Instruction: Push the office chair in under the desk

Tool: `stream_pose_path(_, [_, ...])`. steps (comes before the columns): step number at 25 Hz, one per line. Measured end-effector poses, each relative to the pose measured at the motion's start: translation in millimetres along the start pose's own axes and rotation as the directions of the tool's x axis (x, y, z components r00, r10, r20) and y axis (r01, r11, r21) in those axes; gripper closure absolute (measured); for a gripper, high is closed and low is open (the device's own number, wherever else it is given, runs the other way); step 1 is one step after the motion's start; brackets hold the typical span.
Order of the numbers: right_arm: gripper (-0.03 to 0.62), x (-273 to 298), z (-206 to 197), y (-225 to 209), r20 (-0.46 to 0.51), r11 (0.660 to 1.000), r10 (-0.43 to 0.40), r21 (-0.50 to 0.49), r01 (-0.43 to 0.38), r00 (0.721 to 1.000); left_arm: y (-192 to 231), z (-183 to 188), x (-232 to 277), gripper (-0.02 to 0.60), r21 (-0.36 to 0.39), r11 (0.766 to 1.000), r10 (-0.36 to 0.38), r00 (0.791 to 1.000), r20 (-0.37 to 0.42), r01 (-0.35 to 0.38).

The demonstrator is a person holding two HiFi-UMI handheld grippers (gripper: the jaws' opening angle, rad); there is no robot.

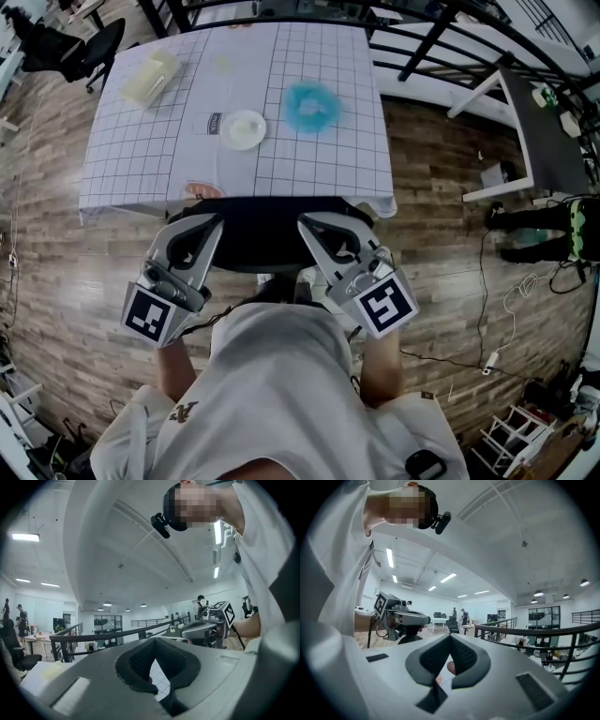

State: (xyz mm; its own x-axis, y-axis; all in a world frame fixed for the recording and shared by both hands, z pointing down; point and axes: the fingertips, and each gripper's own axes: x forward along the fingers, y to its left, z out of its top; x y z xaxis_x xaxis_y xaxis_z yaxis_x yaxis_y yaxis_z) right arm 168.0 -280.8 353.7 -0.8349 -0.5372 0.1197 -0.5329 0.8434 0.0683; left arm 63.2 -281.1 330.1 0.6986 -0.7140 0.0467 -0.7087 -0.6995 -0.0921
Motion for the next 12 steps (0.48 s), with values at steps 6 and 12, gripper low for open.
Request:
stream_pose_path(6, [0.589,0.8,0.0,0.8,0.006,1.000,0.000,-0.005,0.000,1.000,-0.4,-0.1,-0.6,0.578,0.000,1.000,-0.005,1.000,0.011,0.005])
stream_pose_path(12, [0.591,0.3,-0.8,3.0,-0.006,1.000,0.002,-0.008,-0.002,1.000,-0.8,0.3,-2.8,0.578,0.002,1.000,-0.009,1.000,0.009,0.009])
